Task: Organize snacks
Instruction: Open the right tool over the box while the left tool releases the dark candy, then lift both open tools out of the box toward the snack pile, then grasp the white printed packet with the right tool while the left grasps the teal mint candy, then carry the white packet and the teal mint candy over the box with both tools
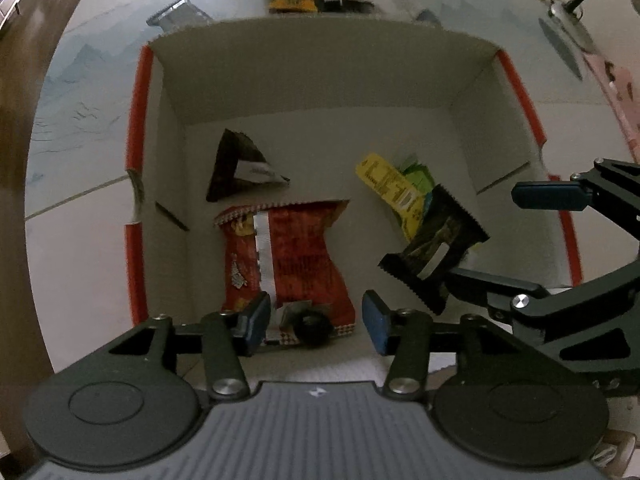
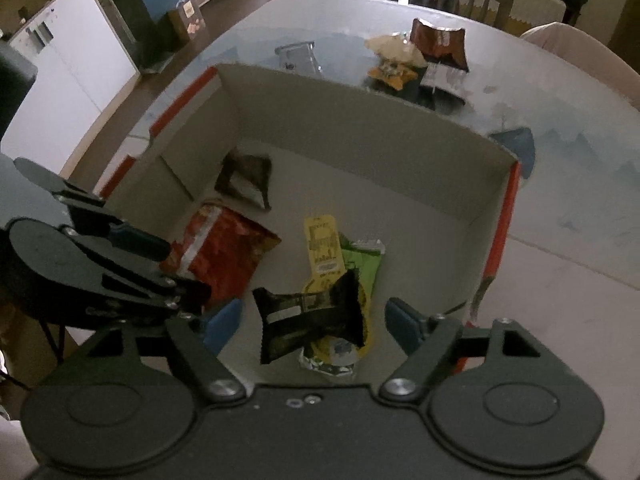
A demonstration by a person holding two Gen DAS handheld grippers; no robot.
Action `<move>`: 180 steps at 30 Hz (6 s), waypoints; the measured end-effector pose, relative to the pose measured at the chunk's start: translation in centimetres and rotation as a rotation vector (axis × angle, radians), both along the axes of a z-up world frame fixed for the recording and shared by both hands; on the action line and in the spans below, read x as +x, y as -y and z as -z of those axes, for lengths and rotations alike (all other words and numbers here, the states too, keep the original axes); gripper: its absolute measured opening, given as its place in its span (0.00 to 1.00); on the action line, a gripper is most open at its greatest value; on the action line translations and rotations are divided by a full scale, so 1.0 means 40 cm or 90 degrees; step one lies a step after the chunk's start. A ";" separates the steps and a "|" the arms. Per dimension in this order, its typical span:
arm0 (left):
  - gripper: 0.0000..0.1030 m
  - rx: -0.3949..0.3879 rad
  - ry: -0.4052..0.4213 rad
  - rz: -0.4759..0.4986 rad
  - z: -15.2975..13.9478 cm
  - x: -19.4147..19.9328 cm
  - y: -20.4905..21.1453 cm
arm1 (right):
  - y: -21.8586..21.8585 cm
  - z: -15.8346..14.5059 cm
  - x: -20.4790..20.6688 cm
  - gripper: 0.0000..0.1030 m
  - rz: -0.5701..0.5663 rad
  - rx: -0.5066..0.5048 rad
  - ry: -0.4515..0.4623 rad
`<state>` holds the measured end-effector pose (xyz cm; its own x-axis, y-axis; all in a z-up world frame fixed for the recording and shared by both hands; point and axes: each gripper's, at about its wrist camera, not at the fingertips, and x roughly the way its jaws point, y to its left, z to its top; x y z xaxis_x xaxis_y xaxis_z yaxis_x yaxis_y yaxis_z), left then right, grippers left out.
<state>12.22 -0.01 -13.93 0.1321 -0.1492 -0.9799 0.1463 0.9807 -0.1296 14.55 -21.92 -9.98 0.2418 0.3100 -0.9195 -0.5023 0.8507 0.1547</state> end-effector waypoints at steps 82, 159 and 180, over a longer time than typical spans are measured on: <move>0.78 0.078 0.045 -0.109 0.155 1.086 -0.020 | -0.031 0.241 0.831 0.81 0.063 -0.036 -0.076; 0.12 0.038 0.185 -0.091 -0.358 0.385 -0.104 | 0.042 -0.274 0.278 0.47 0.105 0.067 0.106; 0.12 0.025 0.123 -0.041 -0.244 0.154 -0.072 | 0.006 -0.183 0.104 0.47 0.095 0.065 0.059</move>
<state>18.38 2.87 -4.18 0.3266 -0.0975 -0.9401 0.1024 0.9925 -0.0673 18.72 -22.17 -2.64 0.3738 0.3552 -0.8568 -0.3883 0.8989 0.2032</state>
